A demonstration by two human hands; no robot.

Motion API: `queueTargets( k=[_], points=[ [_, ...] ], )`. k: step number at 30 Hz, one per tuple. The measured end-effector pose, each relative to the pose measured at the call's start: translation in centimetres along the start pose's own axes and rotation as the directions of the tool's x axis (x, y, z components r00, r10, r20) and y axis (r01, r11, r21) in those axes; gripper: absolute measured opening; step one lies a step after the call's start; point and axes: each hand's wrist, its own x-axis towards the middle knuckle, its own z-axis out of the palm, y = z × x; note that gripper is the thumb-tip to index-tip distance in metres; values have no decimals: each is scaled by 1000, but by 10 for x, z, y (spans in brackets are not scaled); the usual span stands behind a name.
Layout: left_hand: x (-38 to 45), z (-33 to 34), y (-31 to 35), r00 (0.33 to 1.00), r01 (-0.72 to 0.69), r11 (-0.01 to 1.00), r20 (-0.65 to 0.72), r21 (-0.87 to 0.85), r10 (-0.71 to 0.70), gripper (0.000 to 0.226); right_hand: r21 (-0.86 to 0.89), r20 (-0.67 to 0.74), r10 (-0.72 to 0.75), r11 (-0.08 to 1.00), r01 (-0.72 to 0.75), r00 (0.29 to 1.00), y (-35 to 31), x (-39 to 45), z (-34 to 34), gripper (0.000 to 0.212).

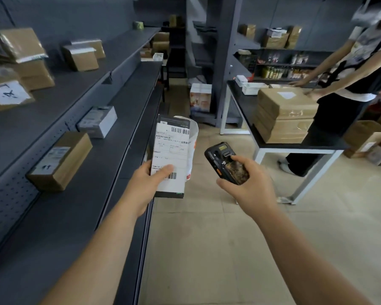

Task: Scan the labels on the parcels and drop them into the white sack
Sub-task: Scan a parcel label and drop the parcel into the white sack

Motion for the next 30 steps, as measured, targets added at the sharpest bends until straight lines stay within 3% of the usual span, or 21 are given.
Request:
queueTargets(
  k=[6,14,20,30],
  points=[
    [88,5,-14,996,55,998,-72,32,-53,21,58,86,-15,998,10,996,33,100,46,63],
    [246,57,22,987,8,994,-158,110,9,10,91,107,-74,994,64,992,82,266,70,61],
    [346,98,39,990,-22,992,-132,124,39,14,99,100,-79,993,69,992,111,375,74,62],
    [508,115,3,992,97,986,-92,134,-85,15,56,144,52,997,-61,988,173,501,133,63]
  ],
)
